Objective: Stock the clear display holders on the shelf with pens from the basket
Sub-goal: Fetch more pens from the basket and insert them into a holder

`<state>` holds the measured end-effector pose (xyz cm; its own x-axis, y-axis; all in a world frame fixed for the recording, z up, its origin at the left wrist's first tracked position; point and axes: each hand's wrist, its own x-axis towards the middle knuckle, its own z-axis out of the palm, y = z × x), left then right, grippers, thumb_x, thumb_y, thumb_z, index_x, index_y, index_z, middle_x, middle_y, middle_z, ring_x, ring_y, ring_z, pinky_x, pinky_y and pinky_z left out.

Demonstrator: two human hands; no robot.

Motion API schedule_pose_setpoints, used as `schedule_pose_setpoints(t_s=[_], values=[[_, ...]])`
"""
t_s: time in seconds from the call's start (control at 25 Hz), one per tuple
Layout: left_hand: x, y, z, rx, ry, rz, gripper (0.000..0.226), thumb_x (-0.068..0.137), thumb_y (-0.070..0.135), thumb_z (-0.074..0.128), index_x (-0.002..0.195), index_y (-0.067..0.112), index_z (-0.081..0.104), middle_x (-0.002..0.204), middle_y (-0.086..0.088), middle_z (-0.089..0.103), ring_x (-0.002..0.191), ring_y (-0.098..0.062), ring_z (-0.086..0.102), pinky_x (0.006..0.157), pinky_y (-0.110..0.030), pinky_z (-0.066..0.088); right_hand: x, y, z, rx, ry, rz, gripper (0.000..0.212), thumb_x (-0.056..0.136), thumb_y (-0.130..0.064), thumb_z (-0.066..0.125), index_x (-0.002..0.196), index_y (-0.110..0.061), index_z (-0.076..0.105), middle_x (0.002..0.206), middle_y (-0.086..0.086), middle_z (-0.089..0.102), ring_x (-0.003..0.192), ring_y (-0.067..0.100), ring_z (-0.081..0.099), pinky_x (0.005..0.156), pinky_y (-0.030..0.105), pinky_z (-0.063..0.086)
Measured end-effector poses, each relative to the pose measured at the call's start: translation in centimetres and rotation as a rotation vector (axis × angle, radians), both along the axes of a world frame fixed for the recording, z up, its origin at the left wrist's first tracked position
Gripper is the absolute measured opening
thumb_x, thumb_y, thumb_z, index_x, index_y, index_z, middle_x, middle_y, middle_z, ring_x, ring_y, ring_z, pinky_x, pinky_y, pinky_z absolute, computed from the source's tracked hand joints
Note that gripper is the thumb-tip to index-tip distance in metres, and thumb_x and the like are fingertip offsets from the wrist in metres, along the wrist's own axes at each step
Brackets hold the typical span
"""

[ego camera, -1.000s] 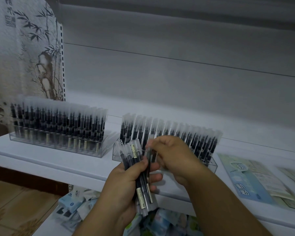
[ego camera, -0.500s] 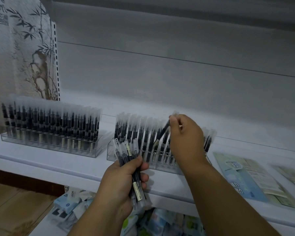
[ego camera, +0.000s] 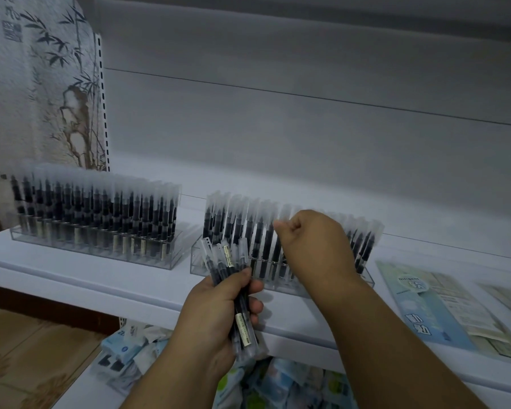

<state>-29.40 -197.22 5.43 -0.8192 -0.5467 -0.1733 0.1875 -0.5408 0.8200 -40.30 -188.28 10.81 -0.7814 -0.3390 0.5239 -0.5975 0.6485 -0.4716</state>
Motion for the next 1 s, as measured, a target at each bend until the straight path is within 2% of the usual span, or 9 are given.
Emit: schedule_pose_setpoints(t_s=[0.08, 0.2, 0.28, 0.36, 0.44, 0.52, 0.6, 0.72, 1.0], values=[[0.0, 0.0, 0.1, -0.003, 0.005, -0.012, 0.012, 0.092, 0.008, 0.062, 0.097, -0.003, 0.064, 0.066, -0.012, 0.066, 0.045, -0.019, 0.051, 0.039, -0.024, 0.041, 0.5, 0.4, 0.0, -0.133, -0.052, -0.014, 0.041, 0.092, -0.055, 0.055, 0.079, -0.016, 0.057, 0.071, -0.001, 0.062, 0.066, 0.017, 0.059, 0.066, 0.033, 0.051], [-0.1, 0.4, 0.1, -0.025, 0.020, -0.054, 0.014, 0.091, 0.008, 0.062, 0.098, -0.004, 0.063, 0.068, -0.013, 0.067, 0.045, -0.020, 0.052, 0.039, -0.025, 0.042, 1.6, 0.4, -0.1, -0.158, -0.390, 0.236, 0.048, 0.092, -0.050, 0.059, 0.078, -0.005, 0.064, 0.069, 0.005, 0.066, 0.063, 0.020, 0.063, 0.067, 0.035, 0.053], [-0.3, 0.9, 0.2, -0.039, 0.030, -0.095, 0.017, 0.092, 0.008, 0.061, 0.103, -0.005, 0.063, 0.071, -0.015, 0.068, 0.047, -0.021, 0.054, 0.040, -0.026, 0.043, 2.1, 0.6, -0.3, -0.196, -0.601, 0.388, 0.035, 0.095, -0.035, 0.062, 0.072, -0.009, 0.064, 0.049, -0.008, 0.059, 0.044, 0.005, 0.055, 0.050, 0.026, 0.046], [-0.4, 1.2, 0.3, -0.038, 0.038, -0.116, 0.018, 0.093, 0.008, 0.060, 0.107, -0.003, 0.062, 0.075, -0.017, 0.071, 0.049, -0.022, 0.057, 0.041, -0.028, 0.045, 1.6, 0.9, -0.3, -0.306, -0.678, 0.402, 0.027, 0.098, -0.023, 0.057, 0.074, -0.013, 0.062, 0.039, -0.014, 0.048, 0.033, 0.000, 0.041, 0.043, 0.020, 0.036], [-0.4, 1.2, 0.1, -0.020, 0.036, -0.113, 0.018, 0.094, 0.007, 0.058, 0.108, -0.003, 0.062, 0.080, -0.019, 0.073, 0.048, -0.022, 0.058, 0.041, -0.027, 0.045, 0.5, 1.4, 0.0, -0.471, -0.580, 0.258, 0.026, 0.099, -0.021, 0.050, 0.080, -0.015, 0.065, 0.048, -0.009, 0.054, 0.038, 0.004, 0.041, 0.047, 0.022, 0.034], [-0.4, 1.1, -0.2, 0.001, 0.020, -0.098, 0.019, 0.094, 0.007, 0.058, 0.109, -0.003, 0.060, 0.079, -0.018, 0.073, 0.043, -0.020, 0.054, 0.039, -0.026, 0.043, -0.4, 2.2, 0.7, -0.608, -0.334, 0.080, 0.027, 0.100, -0.026, 0.046, 0.086, -0.015, 0.066, 0.070, 0.004, 0.063, 0.052, 0.011, 0.049, 0.053, 0.027, 0.041], [-0.5, 1.0, -0.4, 0.003, 0.008, -0.084, 0.017, 0.093, 0.007, 0.060, 0.107, -0.001, 0.060, 0.074, -0.015, 0.071, 0.042, -0.019, 0.049, 0.038, -0.026, 0.042, -0.8, 2.7, 1.1, -0.660, -0.064, 0.001, 0.026, 0.101, -0.029, 0.046, 0.087, -0.017, 0.064, 0.082, -0.003, 0.064, 0.068, 0.011, 0.058, 0.062, 0.027, 0.048], [-0.6, 1.1, -0.3, -0.011, 0.006, -0.080, 0.013, 0.092, 0.008, 0.061, 0.102, 0.001, 0.060, 0.068, -0.011, 0.067, 0.041, -0.019, 0.046, 0.038, -0.026, 0.040, -0.8, 2.3, 0.8, -0.559, 0.132, 0.017, 0.023, 0.102, -0.032, 0.045, 0.088, -0.020, 0.060, 0.085, -0.010, 0.061, 0.075, 0.007, 0.058, 0.066, 0.022, 0.046], [-0.5, 1.3, 0.2, -0.023, -0.001, -0.089, 0.013, 0.090, 0.007, 0.063, 0.097, -0.002, 0.059, 0.068, -0.014, 0.066, 0.040, -0.020, 0.044, 0.039, -0.026, 0.038, -1.2, 1.6, 0.7, -0.285, 0.216, 0.070, 0.028, 0.102, -0.031, 0.042, 0.078, -0.020, 0.049, 0.074, -0.009, 0.049, 0.063, 0.007, 0.046, 0.054, 0.021, 0.031]])
